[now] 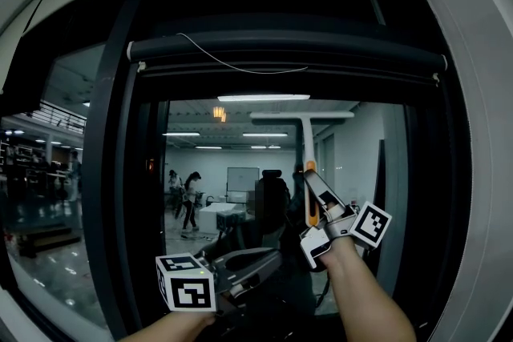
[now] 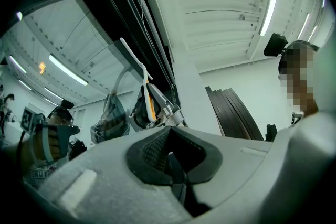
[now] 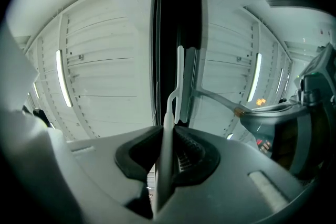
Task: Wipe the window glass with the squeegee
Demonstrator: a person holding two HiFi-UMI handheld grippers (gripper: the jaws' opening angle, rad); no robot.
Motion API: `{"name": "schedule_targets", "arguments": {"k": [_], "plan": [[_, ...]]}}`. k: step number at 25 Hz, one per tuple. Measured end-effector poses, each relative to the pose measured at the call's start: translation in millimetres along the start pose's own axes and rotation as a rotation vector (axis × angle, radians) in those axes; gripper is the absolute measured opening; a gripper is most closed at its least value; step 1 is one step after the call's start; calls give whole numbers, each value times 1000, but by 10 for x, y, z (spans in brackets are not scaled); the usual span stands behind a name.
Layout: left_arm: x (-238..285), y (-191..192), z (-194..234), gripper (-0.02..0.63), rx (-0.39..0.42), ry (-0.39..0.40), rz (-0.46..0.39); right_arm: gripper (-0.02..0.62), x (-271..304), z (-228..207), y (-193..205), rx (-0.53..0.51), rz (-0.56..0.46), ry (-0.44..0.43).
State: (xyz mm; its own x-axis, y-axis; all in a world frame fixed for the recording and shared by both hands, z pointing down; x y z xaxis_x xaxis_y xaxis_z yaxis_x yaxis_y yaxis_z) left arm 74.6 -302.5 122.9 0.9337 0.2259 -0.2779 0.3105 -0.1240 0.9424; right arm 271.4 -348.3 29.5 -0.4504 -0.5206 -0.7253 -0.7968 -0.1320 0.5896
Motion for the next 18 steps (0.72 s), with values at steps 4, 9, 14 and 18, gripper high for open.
{"name": "schedule_targets", "arguments": {"k": [4, 9, 14, 18], "plan": [[-12, 49, 1, 0, -7, 4, -1, 66, -7, -29, 16, -4, -9, -7], [-53, 120, 15, 0, -26, 4, -16, 66, -13, -64, 49, 2, -13, -21], [-98, 181, 18, 0, -41, -4, -27, 66, -53, -93, 89, 8, -14, -32], [-119, 232, -27, 0, -41, -7, -25, 67, -113, -119, 154, 14, -14, -32]]}}
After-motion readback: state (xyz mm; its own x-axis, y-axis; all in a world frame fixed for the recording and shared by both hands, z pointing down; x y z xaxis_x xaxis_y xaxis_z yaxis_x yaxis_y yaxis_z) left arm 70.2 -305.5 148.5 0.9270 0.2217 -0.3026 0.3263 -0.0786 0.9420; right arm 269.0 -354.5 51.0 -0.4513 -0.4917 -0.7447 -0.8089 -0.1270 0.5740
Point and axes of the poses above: the fingertips, and each gripper's own axes: x forward along the fingers, z to its left, y out of its underside, the point moved 8 cm from there along -x, backward along the fingers, and after that the axes turned 15 degrees about y, right-handed, at the moved point
